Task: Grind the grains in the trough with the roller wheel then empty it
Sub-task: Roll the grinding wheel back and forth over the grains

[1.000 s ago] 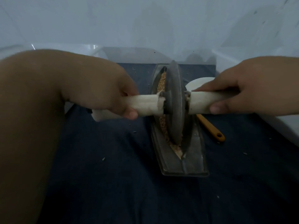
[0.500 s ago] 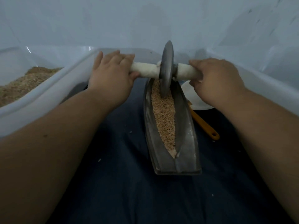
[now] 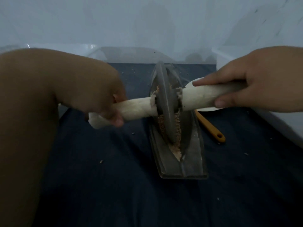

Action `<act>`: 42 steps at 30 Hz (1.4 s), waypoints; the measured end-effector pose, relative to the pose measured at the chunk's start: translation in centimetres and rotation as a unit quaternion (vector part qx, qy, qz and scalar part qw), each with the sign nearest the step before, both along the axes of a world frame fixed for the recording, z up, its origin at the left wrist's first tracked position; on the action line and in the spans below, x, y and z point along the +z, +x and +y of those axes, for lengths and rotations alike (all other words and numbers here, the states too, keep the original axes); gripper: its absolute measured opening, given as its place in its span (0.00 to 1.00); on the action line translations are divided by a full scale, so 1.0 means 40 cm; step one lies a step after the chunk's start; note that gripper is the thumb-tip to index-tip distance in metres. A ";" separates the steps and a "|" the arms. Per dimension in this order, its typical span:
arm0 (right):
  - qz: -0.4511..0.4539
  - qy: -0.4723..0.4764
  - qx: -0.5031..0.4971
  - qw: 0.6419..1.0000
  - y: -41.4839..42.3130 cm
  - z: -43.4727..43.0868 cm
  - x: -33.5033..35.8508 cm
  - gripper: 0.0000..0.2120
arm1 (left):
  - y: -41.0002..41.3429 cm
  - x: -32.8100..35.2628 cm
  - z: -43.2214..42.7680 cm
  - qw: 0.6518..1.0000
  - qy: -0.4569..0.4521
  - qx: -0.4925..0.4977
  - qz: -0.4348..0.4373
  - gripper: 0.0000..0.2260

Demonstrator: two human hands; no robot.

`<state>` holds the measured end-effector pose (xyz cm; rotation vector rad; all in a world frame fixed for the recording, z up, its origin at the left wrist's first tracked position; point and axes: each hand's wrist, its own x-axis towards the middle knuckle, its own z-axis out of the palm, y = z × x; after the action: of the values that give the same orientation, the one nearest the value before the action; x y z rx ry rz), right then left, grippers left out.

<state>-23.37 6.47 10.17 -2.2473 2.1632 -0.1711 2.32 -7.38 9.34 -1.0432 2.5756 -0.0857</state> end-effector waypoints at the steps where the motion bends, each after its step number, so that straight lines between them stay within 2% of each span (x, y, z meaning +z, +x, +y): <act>1: 0.008 -0.007 -0.001 1.000 -0.001 -0.013 -0.011 0.20 | 0.001 -0.002 -0.004 1.000 -0.011 -0.005 0.013 0.23; 4: 0.099 -0.074 -0.033 0.992 -0.015 -0.065 -0.069 0.22 | -0.012 -0.026 -0.032 0.981 -0.108 -0.023 0.161 0.18; 6: 0.137 -0.122 -0.043 0.982 -0.023 -0.104 -0.106 0.21 | -0.045 -0.059 -0.058 0.937 -0.208 -0.016 0.279 0.13; 8: 0.129 -0.137 -0.082 0.979 -0.032 -0.135 -0.134 0.25 | -0.082 -0.099 -0.074 0.908 -0.246 0.007 0.339 0.16; 11: 0.065 -0.123 -0.130 0.982 -0.046 -0.158 -0.161 0.33 | -0.101 -0.153 -0.083 0.912 -0.275 0.003 0.303 0.28; 13: 0.031 -0.129 -0.128 0.983 -0.049 -0.163 -0.173 0.34 | -0.094 -0.161 -0.088 0.920 -0.270 0.009 0.283 0.31; 16: 0.047 -0.145 -0.108 0.982 -0.044 -0.158 -0.163 0.25 | -0.083 -0.129 -0.088 0.928 -0.256 -0.004 0.270 0.19; 18: 0.075 -0.118 -0.084 0.987 -0.038 -0.135 -0.129 0.20 | -0.067 -0.093 -0.076 0.943 -0.227 -0.009 0.242 0.15; 20: 0.103 -0.048 -0.061 0.992 -0.032 -0.097 -0.088 0.22 | -0.044 -0.058 -0.056 0.963 -0.189 -0.023 0.191 0.15; 23: 0.119 0.054 -0.051 0.990 -0.015 -0.027 -0.036 0.30 | -0.009 -0.017 -0.015 0.985 -0.065 -0.043 0.153 0.13; 26: 0.111 0.075 -0.037 0.990 -0.014 0.010 -0.010 0.42 | 0.007 0.005 0.013 0.987 0.010 -0.066 0.147 0.10; 28: 0.092 0.071 -0.025 0.993 -0.020 0.005 -0.011 0.41 | 0.007 0.006 0.014 0.987 0.027 -0.064 0.143 0.08; 30: 0.082 0.072 -0.031 0.994 -0.016 -0.015 -0.025 0.35 | 0.003 -0.001 0.009 0.990 0.031 -0.044 0.128 0.05; 31: 0.076 0.057 -0.042 0.995 -0.016 -0.028 -0.037 0.34 | 0.000 -0.007 0.005 0.992 0.025 -0.032 0.121 0.05; 33: 0.064 -0.042 -0.067 0.995 -0.030 -0.063 -0.072 0.34 | -0.012 -0.028 -0.020 0.989 -0.020 -0.022 0.143 0.12; 35: 0.082 -0.165 -0.074 0.980 -0.030 -0.094 -0.108 0.33 | -0.035 -0.058 -0.054 0.970 -0.146 -0.015 0.196 0.20; 37: 0.085 -0.215 -0.072 0.970 -0.024 -0.120 -0.135 0.30 | -0.063 -0.100 -0.077 0.939 -0.255 -0.018 0.230 0.22; 38: 0.088 -0.215 -0.070 0.970 -0.023 -0.132 -0.145 0.29 | -0.073 -0.123 -0.086 0.936 -0.263 -0.016 0.235 0.23; 41: 0.117 -0.221 -0.054 0.967 -0.031 -0.153 -0.167 0.30 | -0.081 -0.177 -0.109 0.949 -0.184 0.028 0.254 0.32; 42: 0.127 -0.238 -0.045 0.962 -0.031 -0.156 -0.169 0.30 | -0.079 -0.185 -0.117 0.948 -0.173 0.034 0.266 0.31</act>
<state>-24.62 0.22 3.41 -2.5286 2.5937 -0.4757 -0.86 -12.07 1.92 -1.4476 3.0762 -0.2842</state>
